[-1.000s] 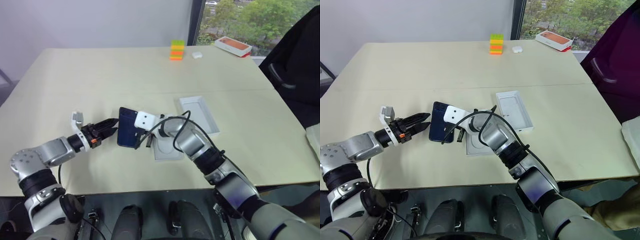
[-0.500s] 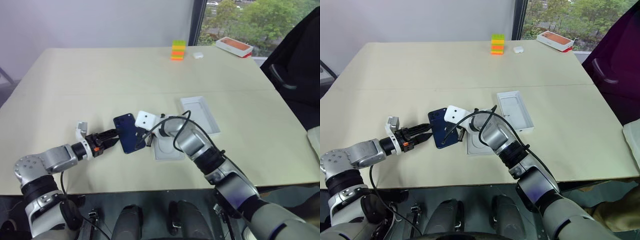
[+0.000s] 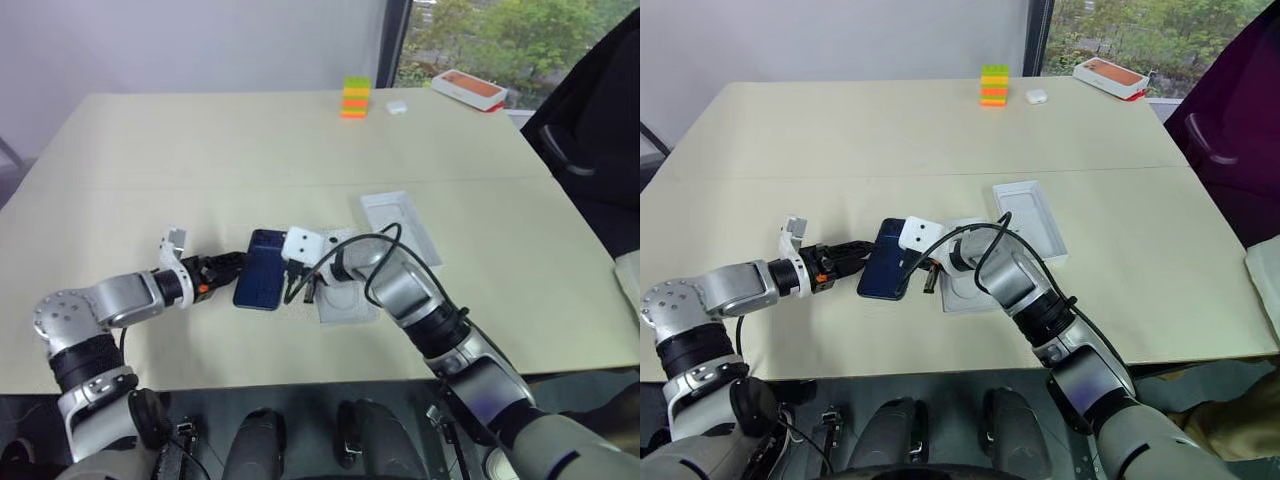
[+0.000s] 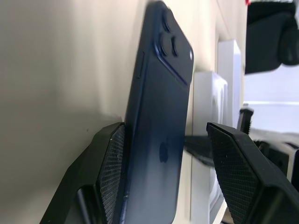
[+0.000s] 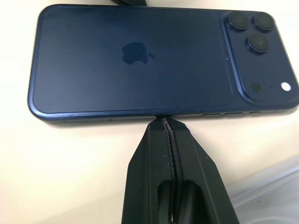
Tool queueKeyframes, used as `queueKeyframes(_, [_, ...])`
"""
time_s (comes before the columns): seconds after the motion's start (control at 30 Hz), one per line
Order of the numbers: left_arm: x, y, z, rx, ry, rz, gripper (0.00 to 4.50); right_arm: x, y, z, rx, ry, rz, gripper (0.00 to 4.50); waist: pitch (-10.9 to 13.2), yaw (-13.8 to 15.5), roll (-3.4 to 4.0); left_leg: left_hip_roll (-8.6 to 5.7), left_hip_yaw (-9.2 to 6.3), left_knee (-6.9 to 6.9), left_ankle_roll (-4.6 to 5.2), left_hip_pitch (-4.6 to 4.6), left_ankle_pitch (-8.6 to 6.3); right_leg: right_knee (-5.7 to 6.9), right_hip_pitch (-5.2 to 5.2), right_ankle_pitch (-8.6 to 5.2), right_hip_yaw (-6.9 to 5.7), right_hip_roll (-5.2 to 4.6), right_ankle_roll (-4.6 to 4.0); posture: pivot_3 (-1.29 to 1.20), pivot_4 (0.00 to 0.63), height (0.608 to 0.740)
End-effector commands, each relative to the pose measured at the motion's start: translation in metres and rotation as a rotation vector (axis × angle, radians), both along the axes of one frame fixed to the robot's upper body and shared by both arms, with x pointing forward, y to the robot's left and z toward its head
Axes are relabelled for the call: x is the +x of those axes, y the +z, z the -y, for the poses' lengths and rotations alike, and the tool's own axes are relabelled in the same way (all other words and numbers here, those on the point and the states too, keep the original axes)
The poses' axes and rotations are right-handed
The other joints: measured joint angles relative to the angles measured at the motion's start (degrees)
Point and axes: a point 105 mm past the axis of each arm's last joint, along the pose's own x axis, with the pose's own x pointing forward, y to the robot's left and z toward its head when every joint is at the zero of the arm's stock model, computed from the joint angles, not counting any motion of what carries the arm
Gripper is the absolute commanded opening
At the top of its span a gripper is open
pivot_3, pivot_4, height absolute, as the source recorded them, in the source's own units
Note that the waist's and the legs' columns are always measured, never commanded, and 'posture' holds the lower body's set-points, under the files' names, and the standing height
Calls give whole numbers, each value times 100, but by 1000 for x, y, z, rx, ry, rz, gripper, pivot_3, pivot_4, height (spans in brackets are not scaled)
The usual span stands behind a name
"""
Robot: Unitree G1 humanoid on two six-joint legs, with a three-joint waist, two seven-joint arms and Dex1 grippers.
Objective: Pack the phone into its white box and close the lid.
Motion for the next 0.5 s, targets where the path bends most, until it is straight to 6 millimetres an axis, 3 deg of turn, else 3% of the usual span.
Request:
queueKeyframes(0.03, [-7,0,25,-34,-114,-3,2959,-15,19,-34,89,101,49,32,0,-8,0,0,-1,0,-1,-3,1,0,-2,0,-1,0,0,0,150,740])
queueKeyframes(0.23, [-4,-1,27,-55,-118,-32,2959,-15,17,-40,101,94,39,32,0,-14,0,-2,-1,2,-4,-5,3,-1,-4,-6,-2,2,10,0,150,740])
queueKeyframes(0.4, [2,18,43,-118,-141,22,2959,-15,16,-38,95,88,41,32,1,3,-1,-6,-4,4,-5,-5,4,0,-3,-6,-2,1,10,0,150,740])
queueKeyframes(0.5, [-2,12,46,-93,-141,-12,2959,-14,13,-38,79,90,53,32,1,2,-2,-3,-9,6,-7,-11,5,-1,-3,-5,-3,0,9,0,150,740])
